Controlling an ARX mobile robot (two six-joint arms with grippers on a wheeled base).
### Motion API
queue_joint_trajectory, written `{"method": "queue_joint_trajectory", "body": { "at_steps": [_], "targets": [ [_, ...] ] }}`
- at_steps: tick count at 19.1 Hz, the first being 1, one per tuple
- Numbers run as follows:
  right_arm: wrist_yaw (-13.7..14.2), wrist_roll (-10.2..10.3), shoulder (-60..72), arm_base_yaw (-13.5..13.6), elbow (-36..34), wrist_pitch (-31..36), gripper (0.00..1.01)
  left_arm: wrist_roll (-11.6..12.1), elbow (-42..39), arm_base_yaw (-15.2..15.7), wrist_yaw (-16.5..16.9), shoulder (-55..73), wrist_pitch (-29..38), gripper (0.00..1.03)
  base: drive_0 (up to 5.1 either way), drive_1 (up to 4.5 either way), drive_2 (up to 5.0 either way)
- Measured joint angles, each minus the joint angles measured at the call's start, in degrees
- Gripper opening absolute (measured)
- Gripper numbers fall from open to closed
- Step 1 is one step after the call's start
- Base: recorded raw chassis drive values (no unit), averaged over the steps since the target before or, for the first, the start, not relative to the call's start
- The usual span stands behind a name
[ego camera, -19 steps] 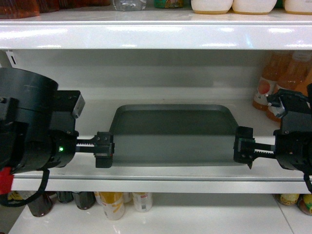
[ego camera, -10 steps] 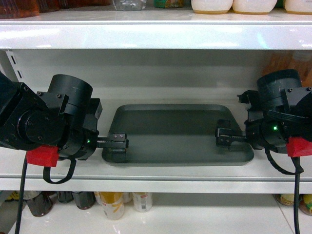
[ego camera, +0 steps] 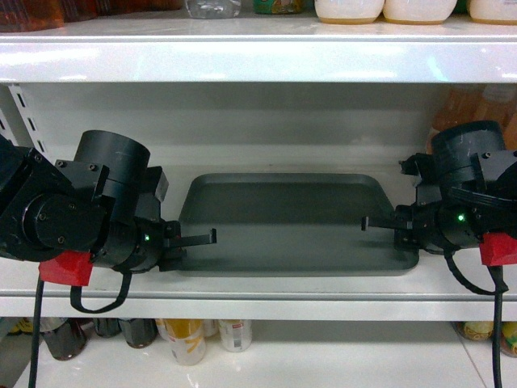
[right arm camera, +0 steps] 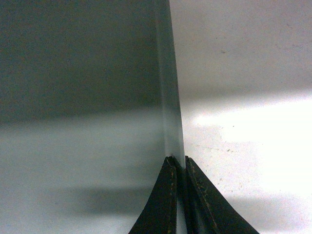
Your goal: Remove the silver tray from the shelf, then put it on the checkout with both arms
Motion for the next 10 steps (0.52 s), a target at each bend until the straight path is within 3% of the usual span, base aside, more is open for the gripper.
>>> {"method": "queue_joint_trajectory", "body": {
  "at_steps": [1,4,10],
  "targets": [
    [-0.4,0.0,-0.9,0.1,-1.6,0.5,0.03,-1.1,-1.7,0.4,0.5,-0.4,2.2,0.03,0.0,0.00,0.0],
    [-1.9,1.9,-7.6,0.2,-12.7,5.9,0.03,-1.4,-13.1,0.6,-0.5,-8.4,7.6,0.03,0.0,0.00,0.0],
    [-3.2,3.7,-19.6,0.0,-24.7,11.0,0.03,-0.8,-21.3,-0.8,-1.9,-21.3,10.5,0.03,0.0,0.00,0.0]
  ]
}}
